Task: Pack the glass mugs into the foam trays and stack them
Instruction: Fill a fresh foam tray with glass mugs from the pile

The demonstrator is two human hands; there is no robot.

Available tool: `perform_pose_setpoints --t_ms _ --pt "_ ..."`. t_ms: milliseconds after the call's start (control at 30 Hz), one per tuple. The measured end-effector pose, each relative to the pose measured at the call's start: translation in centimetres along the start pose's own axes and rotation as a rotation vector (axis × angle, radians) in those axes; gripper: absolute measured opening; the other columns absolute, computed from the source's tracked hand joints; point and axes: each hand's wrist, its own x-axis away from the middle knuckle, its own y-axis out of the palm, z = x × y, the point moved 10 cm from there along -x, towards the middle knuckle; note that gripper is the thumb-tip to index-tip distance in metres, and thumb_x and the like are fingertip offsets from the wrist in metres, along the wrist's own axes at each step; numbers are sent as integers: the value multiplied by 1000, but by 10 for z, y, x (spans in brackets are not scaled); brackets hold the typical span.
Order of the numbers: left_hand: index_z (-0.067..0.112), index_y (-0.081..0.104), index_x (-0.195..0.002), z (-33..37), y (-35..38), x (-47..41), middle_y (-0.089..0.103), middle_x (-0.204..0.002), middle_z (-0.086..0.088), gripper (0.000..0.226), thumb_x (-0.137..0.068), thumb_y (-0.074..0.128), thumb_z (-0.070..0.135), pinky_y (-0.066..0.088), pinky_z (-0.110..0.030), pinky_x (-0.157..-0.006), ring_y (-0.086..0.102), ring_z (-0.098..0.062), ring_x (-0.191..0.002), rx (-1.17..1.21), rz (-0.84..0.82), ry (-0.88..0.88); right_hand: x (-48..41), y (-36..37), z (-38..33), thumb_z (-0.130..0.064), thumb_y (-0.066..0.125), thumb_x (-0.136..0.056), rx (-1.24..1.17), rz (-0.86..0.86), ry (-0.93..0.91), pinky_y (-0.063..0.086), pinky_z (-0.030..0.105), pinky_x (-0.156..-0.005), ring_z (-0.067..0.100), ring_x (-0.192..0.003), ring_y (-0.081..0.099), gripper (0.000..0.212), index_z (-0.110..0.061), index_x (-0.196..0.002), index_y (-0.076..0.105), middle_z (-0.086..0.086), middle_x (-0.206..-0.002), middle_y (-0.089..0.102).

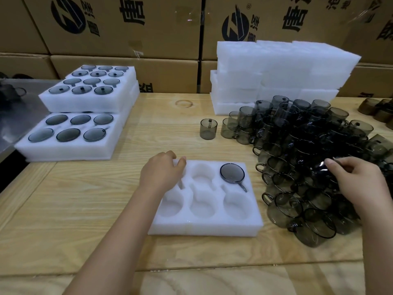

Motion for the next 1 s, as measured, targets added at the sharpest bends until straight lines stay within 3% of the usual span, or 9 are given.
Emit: perform_pose_setpoints --t_ms 233,367,467,567,633,733,833,933,1000 --pt "10 62 -107 7 -5 2 61 -98 -5 43 -96 41 45 38 -32 -70 54 -26 -95 -74 61 48 20 -6 -45 -48 59 -86 -169 61 -129 42 32 -64 10 -73 53 16 -32 -85 61 -11 -77 60" --pt "8 61 -116 20 -11 6 64 -108 -10 42 -98 40 39 40 -35 -82 54 -29 -104 -136 122 125 28 14 -71 -42 63 -85 -263 4 -155 41 26 -59 6 -70 54 16 -30 -74 63 -11 -74 61" --pt "9 54 -131 43 -26 19 63 -119 -9 48 -99 40 42 33 -35 -96 53 -28 -114 -35 212 352 40 48 -99 -37 67 -83 -375 -108 -192 42 23 -55 4 -60 54 14 -28 -72 67 -10 -66 63" --pt "7 48 -136 73 -30 42 62 -123 -8 67 -89 38 53 29 -30 -98 55 -26 -115 68 136 647 61 87 -137 -28 70 -81 -428 -236 -270 40 22 -56 0 -55 51 12 -24 -70 67 -10 -62 63" --pt "5 46 -137 80 -25 49 61 -123 -10 75 -83 48 57 31 -29 -96 57 -28 -112 58 93 716 78 107 -164 -24 72 -80 -439 -303 -336 40 16 -56 -3 -53 50 18 -28 -64 63 -11 -60 61" --pt "5 45 -136 74 -25 43 61 -124 -9 80 -77 67 55 40 -34 -96 57 -26 -112 153 58 641 97 130 -187 -24 72 -80 -414 -375 -396 36 11 -52 -3 -53 50 24 -27 -60 58 -11 -57 57" --pt "6 54 -121 69 -31 41 65 -109 -4 73 -74 55 62 47 -38 -84 61 -23 -99 227 95 591 106 141 -194 -27 71 -81 -375 -416 -420 38 15 -56 0 -61 50 22 -22 -64 59 -11 -62 55" --pt "9 52 -119 68 -27 40 64 -105 2 68 -79 43 63 43 -31 -78 60 -19 -94 240 66 598 106 137 -198 -30 68 -83 -368 -441 -475 38 15 -76 -3 -91 49 5 -30 -83 62 -14 -92 54" --pt "9 50 -119 69 -25 41 59 -103 7 66 -81 40 63 31 -23 -72 56 -15 -91 234 61 627 103 139 -195 -32 67 -83 -350 -507 -488 41 24 -89 1 -113 43 27 -30 -109 61 -13 -116 51"
